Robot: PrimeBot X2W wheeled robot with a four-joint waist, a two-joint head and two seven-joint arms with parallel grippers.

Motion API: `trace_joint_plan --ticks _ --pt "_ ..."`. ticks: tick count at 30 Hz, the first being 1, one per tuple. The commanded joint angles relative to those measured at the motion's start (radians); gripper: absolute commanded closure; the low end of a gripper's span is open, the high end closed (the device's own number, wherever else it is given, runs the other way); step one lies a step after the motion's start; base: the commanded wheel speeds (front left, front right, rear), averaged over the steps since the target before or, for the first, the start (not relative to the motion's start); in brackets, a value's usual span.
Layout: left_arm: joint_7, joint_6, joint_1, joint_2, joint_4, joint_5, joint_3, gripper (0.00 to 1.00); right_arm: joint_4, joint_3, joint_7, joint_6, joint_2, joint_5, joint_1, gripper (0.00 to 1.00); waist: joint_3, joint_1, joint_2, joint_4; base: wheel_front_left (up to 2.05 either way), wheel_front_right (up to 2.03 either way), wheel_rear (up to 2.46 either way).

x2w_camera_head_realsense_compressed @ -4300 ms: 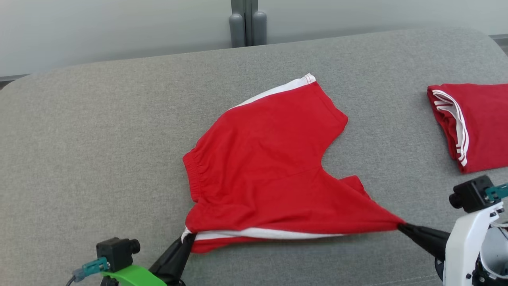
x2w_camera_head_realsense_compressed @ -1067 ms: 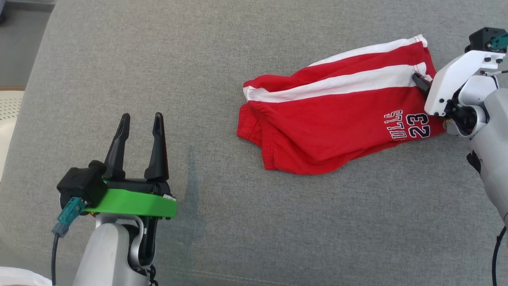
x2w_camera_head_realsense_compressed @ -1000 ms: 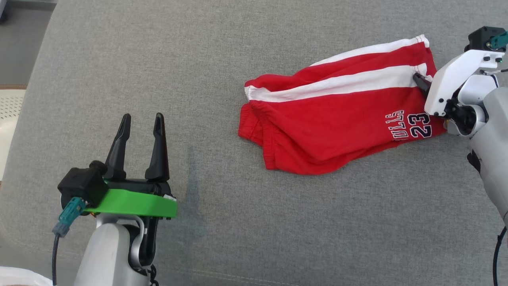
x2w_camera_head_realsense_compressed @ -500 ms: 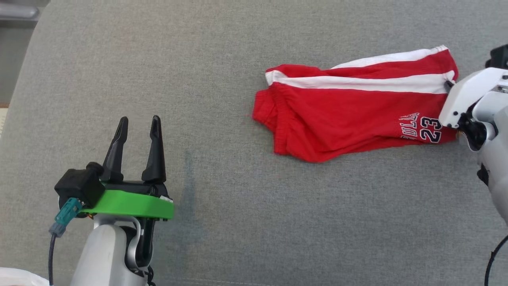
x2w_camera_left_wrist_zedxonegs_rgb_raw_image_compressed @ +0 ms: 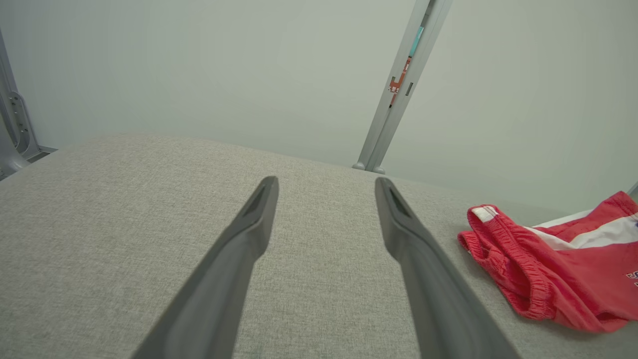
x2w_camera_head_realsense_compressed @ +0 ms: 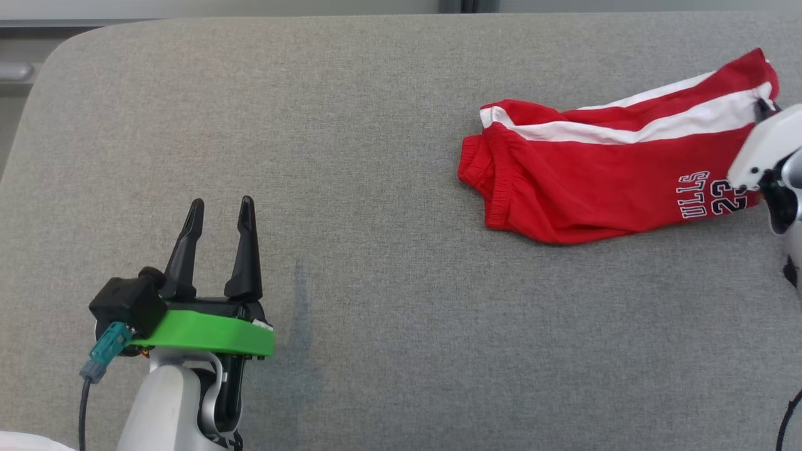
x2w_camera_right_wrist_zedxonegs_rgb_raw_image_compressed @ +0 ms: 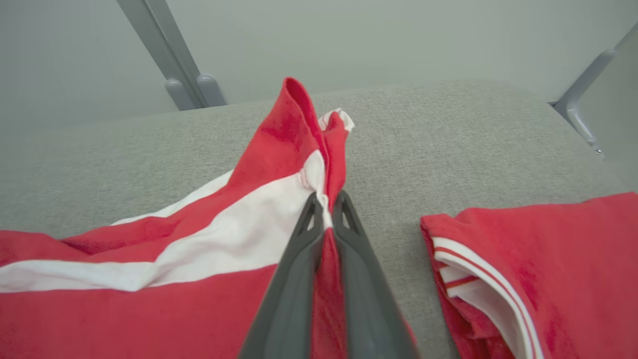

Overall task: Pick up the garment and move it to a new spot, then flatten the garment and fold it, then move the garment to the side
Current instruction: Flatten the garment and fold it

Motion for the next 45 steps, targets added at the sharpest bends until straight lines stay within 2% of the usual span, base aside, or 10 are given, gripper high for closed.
trace_joint_plan --ticks 1,8,11,23,25,28,31,34,38,45 --pt "-0.002 -0.002 0.018 0.007 0.002 -0.002 0.002 0.0 -0.02 0.013 0.009 -0.001 0.028 -0.016 -0.009 1.0 -0.006 0.0 0.0 -0.001 0.0 0.0 0.0" --pt "-0.002 -0.002 0.023 0.009 0.006 -0.008 -0.013 0.0 -0.192 0.088 0.111 -0.001 0.161 -0.051 0.033 1.0 -0.024 0.0 0.0 0.024 0.0 0.0 0.0" --pt "-0.002 -0.002 0.029 0.007 0.008 -0.012 -0.019 0.0 -0.305 0.131 0.192 -0.001 0.216 -0.067 0.088 1.0 -0.034 0.0 0.0 0.044 0.0 0.0 0.0" --pt "-0.002 -0.002 0.03 0.006 0.01 -0.017 -0.026 0.0 -0.517 0.11 0.355 -0.001 0.299 -0.144 0.239 1.0 -0.037 0.0 0.0 0.081 0.0 0.0 0.0" --pt "-0.002 -0.002 0.026 0.006 0.01 -0.017 -0.026 0.0 -0.544 0.095 0.382 -0.001 0.312 -0.146 0.26 0.0 -0.036 0.0 0.0 0.083 0.0 0.0 0.0" --pt "-0.002 -0.002 0.025 0.008 0.009 -0.018 -0.021 0.0 -0.613 0.077 0.394 -0.001 0.334 -0.096 0.283 0.0 -0.035 0.0 0.0 0.082 0.0 0.0 0.0" --pt "-0.002 -0.002 0.029 0.008 0.008 -0.017 -0.015 0.0 -0.743 0.064 0.395 -0.001 0.353 0.044 0.305 0.0 -0.038 0.0 0.0 0.073 0.0 0.0 0.0" --pt "-0.002 -0.002 0.035 0.007 0.008 -0.013 -0.01 0.0 -0.859 0.044 0.375 -0.001 0.344 0.102 0.325 0.0 -0.045 0.0 0.0 0.061 0.0 0.0 0.0" --pt "-0.001 -0.002 0.035 0.007 0.004 -0.011 -0.006 0.0 -0.943 -0.036 0.331 -0.001 0.301 0.047 0.366 0.0 -0.055 0.0 0.0 0.047 0.0 0.0 0.0" --pt "-0.001 -0.002 0.021 0.004 -0.001 -0.011 -0.021 0.0 -0.872 -0.204 0.3 -0.001 0.252 -0.14 0.452 0.0 -0.051 0.0 0.0 0.05 0.0 0.0 0.0"
